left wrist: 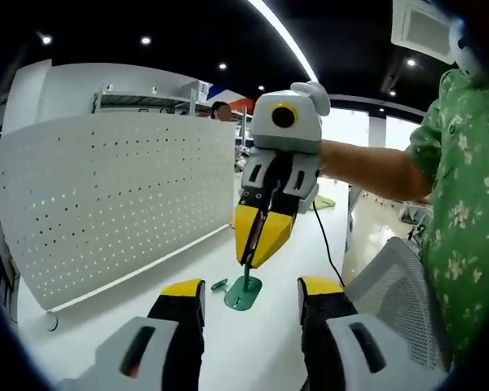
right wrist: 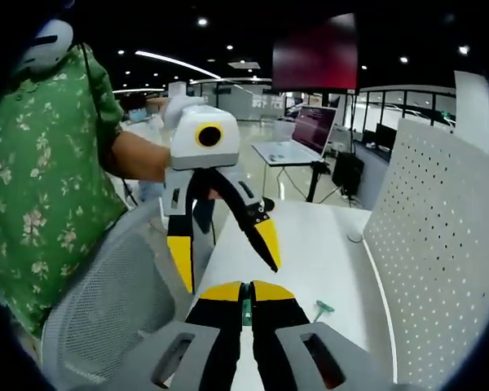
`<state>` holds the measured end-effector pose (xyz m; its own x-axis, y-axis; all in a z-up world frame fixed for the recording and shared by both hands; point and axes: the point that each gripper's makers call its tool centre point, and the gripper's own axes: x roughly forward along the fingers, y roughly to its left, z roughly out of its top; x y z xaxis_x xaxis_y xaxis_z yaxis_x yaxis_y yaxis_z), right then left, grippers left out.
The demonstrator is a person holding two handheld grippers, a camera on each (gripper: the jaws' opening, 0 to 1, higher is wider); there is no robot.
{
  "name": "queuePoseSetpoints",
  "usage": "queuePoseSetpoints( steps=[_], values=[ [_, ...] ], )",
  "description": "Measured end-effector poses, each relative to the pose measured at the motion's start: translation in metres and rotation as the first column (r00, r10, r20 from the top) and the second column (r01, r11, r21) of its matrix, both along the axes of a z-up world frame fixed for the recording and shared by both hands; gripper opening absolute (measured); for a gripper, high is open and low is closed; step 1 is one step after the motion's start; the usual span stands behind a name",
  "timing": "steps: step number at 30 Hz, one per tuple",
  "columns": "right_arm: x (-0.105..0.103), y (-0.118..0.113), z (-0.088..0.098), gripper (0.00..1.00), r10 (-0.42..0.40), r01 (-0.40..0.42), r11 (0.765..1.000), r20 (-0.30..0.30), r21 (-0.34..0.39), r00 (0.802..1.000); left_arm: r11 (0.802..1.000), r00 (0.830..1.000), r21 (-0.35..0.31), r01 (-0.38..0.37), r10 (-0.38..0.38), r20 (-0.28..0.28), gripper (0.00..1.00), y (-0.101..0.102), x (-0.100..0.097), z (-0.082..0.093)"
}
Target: Insert the hook assembly into the mounting plate slot until the hook locks in place.
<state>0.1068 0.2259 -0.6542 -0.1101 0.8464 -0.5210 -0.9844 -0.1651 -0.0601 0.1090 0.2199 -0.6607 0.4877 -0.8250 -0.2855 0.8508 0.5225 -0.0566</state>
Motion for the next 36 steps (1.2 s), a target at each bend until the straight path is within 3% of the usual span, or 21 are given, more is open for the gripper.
queuePoseSetpoints(
  steps=[7, 15, 22, 36],
  values=[
    [-0.007, 0.002, 0.002, 0.01, 0.018, -0.018, 1.0, 0.0, -0.002, 1.0, 1.0, 1.0, 0.001, 0.023, -0.023, -0.005, 0.23, -0.002, -0.002, -0.001],
    [-0.014, 0.005, 0.004, 0.01, 0.04, -0.04, 0.999, -0.004, 0.0, 0.999, 0.999, 0.999, 0.016, 0.048, -0.048, -0.002, 0.13, -0.007, -0.006, -0.002],
    [-0.018, 0.006, 0.005, 0.01, 0.052, -0.052, 0.999, -0.003, -0.002, 0.999, 0.998, 0.998, 0.025, 0.056, -0.056, -0.001, 0.06, -0.008, -0.006, -0.004],
    [-0.024, 0.009, 0.005, 0.01, 0.071, -0.071, 0.997, -0.009, -0.005, 0.997, 0.997, 0.997, 0.032, 0.077, -0.077, 0.002, 0.04, -0.011, -0.012, -0.005]
  ],
)
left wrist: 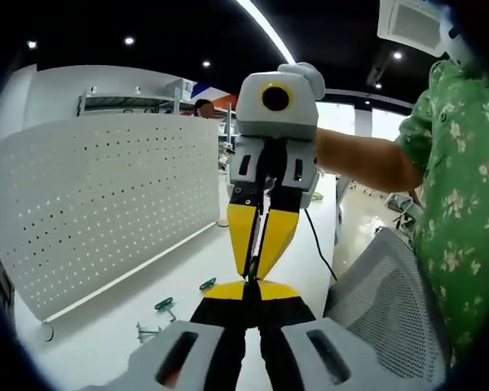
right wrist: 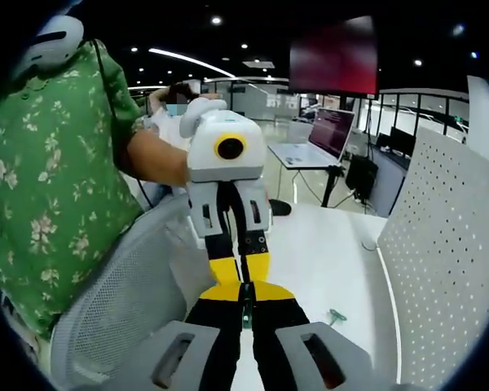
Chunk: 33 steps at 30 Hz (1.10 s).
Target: Insert the hook assembly into the mounting plate slot until the hook locks in place.
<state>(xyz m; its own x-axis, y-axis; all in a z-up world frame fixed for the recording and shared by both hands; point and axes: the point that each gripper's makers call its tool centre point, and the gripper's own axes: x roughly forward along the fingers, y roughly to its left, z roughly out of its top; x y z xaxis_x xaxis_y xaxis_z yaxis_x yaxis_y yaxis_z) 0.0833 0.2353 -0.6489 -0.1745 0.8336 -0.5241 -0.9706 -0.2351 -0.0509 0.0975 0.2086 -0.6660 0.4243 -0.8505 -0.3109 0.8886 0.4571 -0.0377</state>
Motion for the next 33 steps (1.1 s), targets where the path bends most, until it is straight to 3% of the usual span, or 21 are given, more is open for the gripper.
queuePoseSetpoints(
  steps=[17, 29, 33],
  values=[
    [0.004, 0.001, 0.005, 0.04, -0.053, 0.055, 0.997, -0.039, 0.051, 0.998, 1.0, 1.0, -0.027, -0.014, 0.014, 0.003, 0.03, 0.001, 0.002, 0.004],
    [0.02, -0.003, 0.01, 0.06, -0.173, 0.181, 0.976, -0.077, 0.118, 0.982, 0.995, 0.996, -0.045, -0.086, 0.086, 0.008, 0.03, 0.014, 0.012, 0.007],
    [0.033, -0.006, 0.012, 0.06, -0.261, 0.273, 0.951, -0.097, 0.143, 0.961, 0.989, 0.991, -0.066, -0.134, 0.136, 0.015, 0.03, 0.021, 0.018, 0.01]
  ],
)
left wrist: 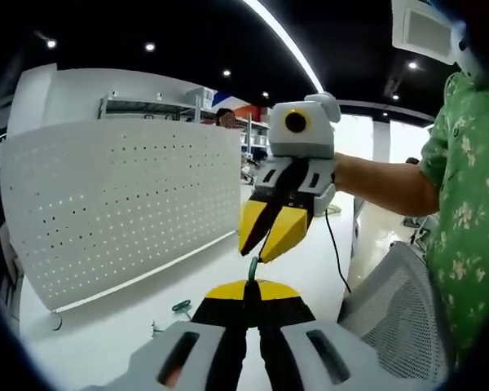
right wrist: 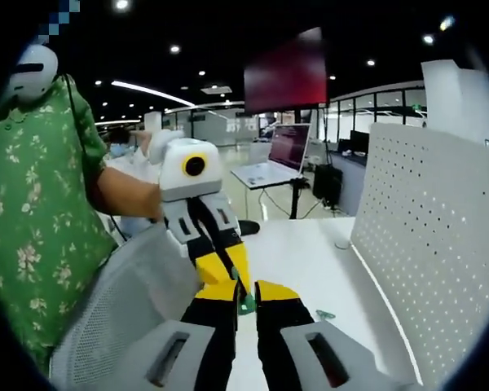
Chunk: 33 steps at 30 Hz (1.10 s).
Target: Insert the hook assembly into the mounting plate slot until the hook locks in place.
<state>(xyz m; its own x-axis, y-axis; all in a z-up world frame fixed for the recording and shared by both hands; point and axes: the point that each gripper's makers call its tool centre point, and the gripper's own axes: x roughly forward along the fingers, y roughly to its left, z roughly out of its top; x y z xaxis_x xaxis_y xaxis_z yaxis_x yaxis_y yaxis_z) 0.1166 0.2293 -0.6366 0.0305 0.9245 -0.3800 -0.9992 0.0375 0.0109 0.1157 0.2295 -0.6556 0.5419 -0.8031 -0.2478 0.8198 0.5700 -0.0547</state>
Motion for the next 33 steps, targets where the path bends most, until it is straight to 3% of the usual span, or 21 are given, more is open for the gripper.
queuePoseSetpoints(
  steps=[7, 17, 24, 33],
  values=[
    [0.013, -0.003, -0.002, 0.06, -0.109, 0.109, 0.994, -0.031, 0.024, 0.994, 0.996, 0.997, -0.03, -0.078, 0.079, 0.024, 0.03, 0.008, 0.011, 0.007],
    [0.033, -0.007, -0.006, 0.06, -0.264, 0.27, 0.961, -0.101, 0.053, 0.959, 0.976, 0.975, -0.072, -0.203, 0.209, 0.077, 0.03, 0.017, 0.034, 0.023],
    [0.044, -0.005, 0.001, 0.05, -0.335, 0.361, 0.926, -0.205, 0.106, 0.919, 0.966, 0.961, -0.082, -0.243, 0.252, 0.114, 0.03, 0.014, 0.044, 0.031],
    [0.05, -0.004, 0.005, 0.04, -0.368, 0.429, 0.893, -0.33, 0.135, 0.869, 0.963, 0.95, -0.074, -0.259, 0.268, 0.162, 0.03, 0.009, 0.046, 0.035]
  ],
)
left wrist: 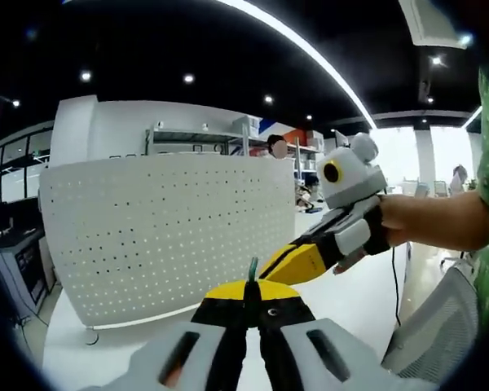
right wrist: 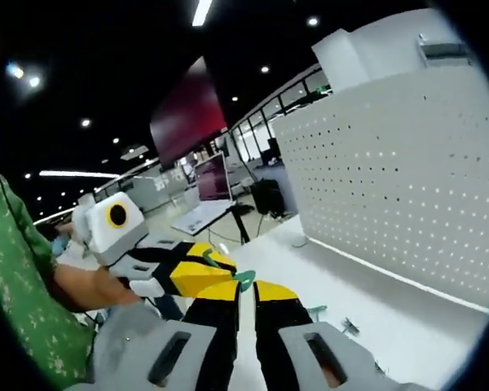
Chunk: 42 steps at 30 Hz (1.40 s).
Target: Insert the hook assembly into the mounting plate slot until the hook locks in place.
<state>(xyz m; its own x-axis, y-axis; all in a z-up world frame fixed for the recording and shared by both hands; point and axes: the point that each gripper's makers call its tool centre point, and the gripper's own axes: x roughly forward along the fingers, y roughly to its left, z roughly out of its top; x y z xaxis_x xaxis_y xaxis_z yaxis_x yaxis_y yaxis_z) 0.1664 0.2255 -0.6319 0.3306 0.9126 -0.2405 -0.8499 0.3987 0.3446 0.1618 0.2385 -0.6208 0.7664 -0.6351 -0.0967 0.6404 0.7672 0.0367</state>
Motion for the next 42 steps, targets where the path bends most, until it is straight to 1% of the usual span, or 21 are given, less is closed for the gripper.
queuePoseSetpoints(
  steps=[2, 7, 9, 12, 14, 16, 21, 23, 24, 26, 27, 29, 31, 32, 34, 38, 42],
  values=[
    [0.0, 0.0, -0.001, 0.04, -0.003, 0.003, 1.0, -0.005, 0.0, 1.0, 1.0, 1.0, -0.001, 0.001, -0.001, 0.005, 0.03, -0.001, 0.0, 0.001],
    [0.0, 0.002, -0.001, 0.04, -0.016, 0.017, 1.0, -0.044, 0.012, 0.999, 1.0, 1.0, 0.006, -0.006, 0.006, 0.017, 0.03, -0.001, 0.0, 0.001],
    [0.0, 0.002, -0.002, 0.04, -0.026, 0.03, 0.999, -0.092, 0.033, 0.995, 1.0, 1.0, 0.003, -0.004, 0.004, 0.021, 0.03, -0.001, 0.0, 0.002],
    [0.0, 0.002, -0.003, 0.04, -0.033, 0.039, 0.998, -0.126, 0.049, 0.991, 1.0, 1.0, 0.011, -0.006, 0.006, 0.029, 0.03, -0.001, 0.0, 0.002],
    [0.0, 0.001, -0.003, 0.03, -0.035, 0.043, 0.998, -0.133, 0.054, 0.99, 1.0, 1.0, 0.014, -0.005, 0.005, 0.029, 0.03, -0.002, 0.0, 0.002],
    [0.0, 0.001, -0.002, 0.03, -0.039, 0.046, 0.998, -0.124, 0.052, 0.991, 1.0, 1.0, 0.016, -0.002, 0.002, 0.029, 0.03, -0.002, 0.0, 0.002],
    [0.001, -0.001, 0.004, 0.02, -0.05, 0.053, 0.998, -0.075, 0.039, 0.996, 0.999, 0.999, 0.039, 0.0, -0.002, 0.035, 0.03, -0.005, -0.001, 0.0],
    [0.001, -0.001, 0.004, 0.01, -0.054, 0.055, 0.998, -0.034, 0.013, 0.998, 0.998, 0.999, 0.064, 0.0, -0.003, 0.041, 0.03, -0.006, -0.001, -0.001],
    [0.001, -0.001, 0.005, 0.01, -0.056, 0.056, 0.998, 0.001, -0.008, 0.998, 0.997, 0.999, 0.076, -0.001, -0.003, 0.042, 0.03, -0.006, -0.001, -0.001],
    [0.0, 0.0, 0.005, 0.01, -0.057, 0.059, 0.997, 0.05, -0.04, 0.997, 0.995, 0.999, 0.096, -0.004, -0.001, 0.044, 0.03, -0.007, -0.002, -0.003],
    [0.0, 0.001, 0.006, 0.01, -0.059, 0.062, 0.997, 0.06, -0.049, 0.997, 0.995, 0.999, 0.103, -0.007, 0.002, 0.046, 0.03, -0.007, -0.002, -0.003],
    [0.0, 0.001, 0.008, 0.01, -0.058, 0.066, 0.995, 0.107, -0.075, 0.993, 0.993, 0.999, 0.114, -0.008, 0.003, 0.047, 0.03, -0.007, -0.003, -0.004],
    [-0.003, 0.003, 0.011, 0.0, -0.053, 0.065, 0.994, 0.134, -0.085, 0.99, 0.992, 0.999, 0.128, -0.012, 0.007, 0.043, 0.04, -0.007, -0.003, -0.005],
    [-0.003, 0.004, 0.013, 0.0, -0.055, 0.071, 0.993, 0.163, -0.093, 0.985, 0.992, 0.999, 0.129, -0.015, 0.01, 0.044, 0.04, -0.007, -0.002, -0.005],
    [-0.004, 0.005, 0.014, 0.0, -0.052, 0.077, 0.99, 0.201, -0.119, 0.978, 0.992, 0.999, 0.124, -0.019, 0.014, 0.04, 0.04, -0.006, -0.002, -0.005],
    [-0.006, 0.006, 0.016, 0.0, -0.048, 0.086, 0.986, 0.245, -0.145, 0.968, 0.992, 0.999, 0.125, -0.023, 0.018, 0.041, 0.04, -0.005, -0.003, -0.004],
    [-0.006, 0.006, 0.018, 0.0, -0.059, 0.099, 0.985, 0.265, -0.14, 0.962, 0.992, 0.999, 0.122, -0.035, 0.03, 0.042, 0.04, -0.004, -0.004, -0.002]
  ],
)
